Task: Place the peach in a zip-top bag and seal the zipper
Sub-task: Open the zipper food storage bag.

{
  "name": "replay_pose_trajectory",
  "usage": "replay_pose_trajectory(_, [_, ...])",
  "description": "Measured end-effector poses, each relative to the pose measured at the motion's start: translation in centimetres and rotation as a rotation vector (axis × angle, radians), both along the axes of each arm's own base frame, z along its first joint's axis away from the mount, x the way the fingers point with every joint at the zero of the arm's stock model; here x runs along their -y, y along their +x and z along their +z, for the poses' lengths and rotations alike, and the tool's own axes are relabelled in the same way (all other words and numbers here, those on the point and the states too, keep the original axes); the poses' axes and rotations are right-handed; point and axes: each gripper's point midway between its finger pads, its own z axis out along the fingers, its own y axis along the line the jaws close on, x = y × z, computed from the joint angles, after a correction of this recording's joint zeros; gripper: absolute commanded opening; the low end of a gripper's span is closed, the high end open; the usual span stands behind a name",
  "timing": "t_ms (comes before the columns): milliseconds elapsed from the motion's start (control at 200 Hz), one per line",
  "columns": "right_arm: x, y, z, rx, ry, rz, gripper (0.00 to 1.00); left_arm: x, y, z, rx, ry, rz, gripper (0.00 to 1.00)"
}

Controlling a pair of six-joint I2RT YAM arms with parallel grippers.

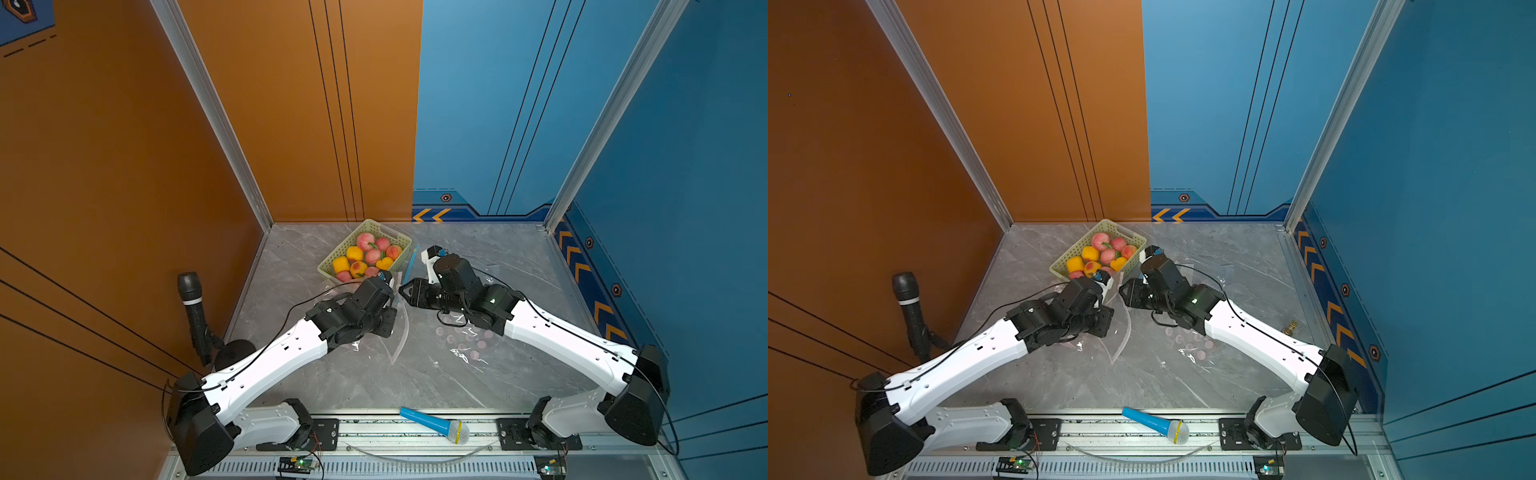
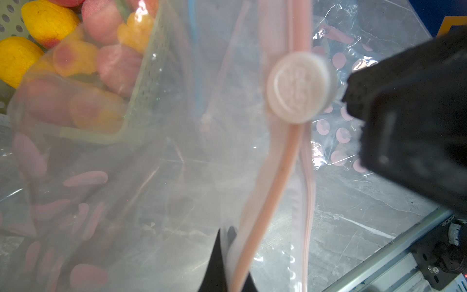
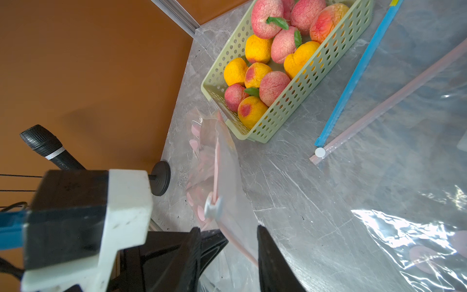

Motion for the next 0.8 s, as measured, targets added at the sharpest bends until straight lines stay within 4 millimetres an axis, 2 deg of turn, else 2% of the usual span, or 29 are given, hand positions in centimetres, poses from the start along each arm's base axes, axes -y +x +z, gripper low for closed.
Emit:
replay_pose_trajectory(210, [-0.3, 0.3, 0.2, 0.002, 0.003, 0.0, 0.32, 0.0, -0.5, -1.4, -0.026, 0.017, -0.012, 0.0])
replay_pose_trajectory(466, [-0.9, 0.4, -1.5, -0.025, -0.028, 0.006, 0.27, 0.6, -0.7, -1.2, -0.022, -0.001, -0.024, 0.0])
replay_pose_trajectory(686, [-1.0, 0.3, -1.5, -0.028, -0.025, 0.005, 0.12, 0.8, -0.6, -1.1, -0.02, -0.009, -0.022, 0.0])
replay_pose_trajectory(801, [-0.9, 0.4, -1.5, -0.031, -0.024, -0.001, 0.08, 0.9, -0.7, -1.1, -0.02, -0.012, -0.023, 0.0])
